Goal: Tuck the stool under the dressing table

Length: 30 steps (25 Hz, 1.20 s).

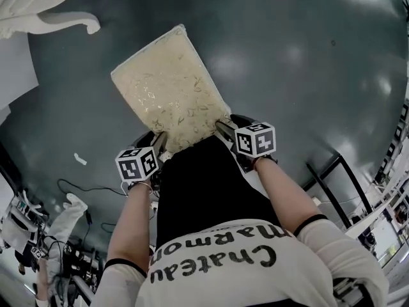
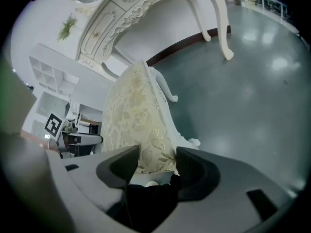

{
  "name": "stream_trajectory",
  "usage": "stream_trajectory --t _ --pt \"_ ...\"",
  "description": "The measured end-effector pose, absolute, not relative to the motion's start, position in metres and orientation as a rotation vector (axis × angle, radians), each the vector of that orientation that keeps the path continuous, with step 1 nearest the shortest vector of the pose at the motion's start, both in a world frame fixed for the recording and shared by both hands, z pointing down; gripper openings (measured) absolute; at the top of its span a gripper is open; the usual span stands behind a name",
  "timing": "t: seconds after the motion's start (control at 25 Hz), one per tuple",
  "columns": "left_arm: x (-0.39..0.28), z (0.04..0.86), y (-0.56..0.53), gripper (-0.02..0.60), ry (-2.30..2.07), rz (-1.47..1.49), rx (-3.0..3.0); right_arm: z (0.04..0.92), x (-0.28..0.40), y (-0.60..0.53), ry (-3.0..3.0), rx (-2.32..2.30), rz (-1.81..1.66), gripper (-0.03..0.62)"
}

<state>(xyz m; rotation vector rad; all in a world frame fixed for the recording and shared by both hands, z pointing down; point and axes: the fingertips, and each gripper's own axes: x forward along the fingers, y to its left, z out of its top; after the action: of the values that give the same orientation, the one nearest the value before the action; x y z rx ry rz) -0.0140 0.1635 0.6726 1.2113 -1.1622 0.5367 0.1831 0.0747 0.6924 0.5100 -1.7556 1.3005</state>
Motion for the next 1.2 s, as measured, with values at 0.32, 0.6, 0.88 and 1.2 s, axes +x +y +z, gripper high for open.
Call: stream_trajectory --t 0.32,0.6,0.88,1.2 --pt "-0.004 0.67 0.073 0.17 -1.089 0.624 1.457 0.693 0.213 0.056 -1.679 0.781 1.549 0.256" --pt "-0.011 0.671 0.003 0.154 -1.033 0.611 1.585 0.694 0.209 0.03 -1.558 1.045 1.675 0.249" --pt "-0.039 0.675 -0.064 0.155 -0.913 0.684 1.722 0.695 0.179 -0.021 -1.506 1.259 1.709 0.244" --pt "-0.076 0.677 -0.145 0.16 -0.764 0.774 1.904 0.694 0.135 -0.073 -1.46 1.541 1.801 0.244"
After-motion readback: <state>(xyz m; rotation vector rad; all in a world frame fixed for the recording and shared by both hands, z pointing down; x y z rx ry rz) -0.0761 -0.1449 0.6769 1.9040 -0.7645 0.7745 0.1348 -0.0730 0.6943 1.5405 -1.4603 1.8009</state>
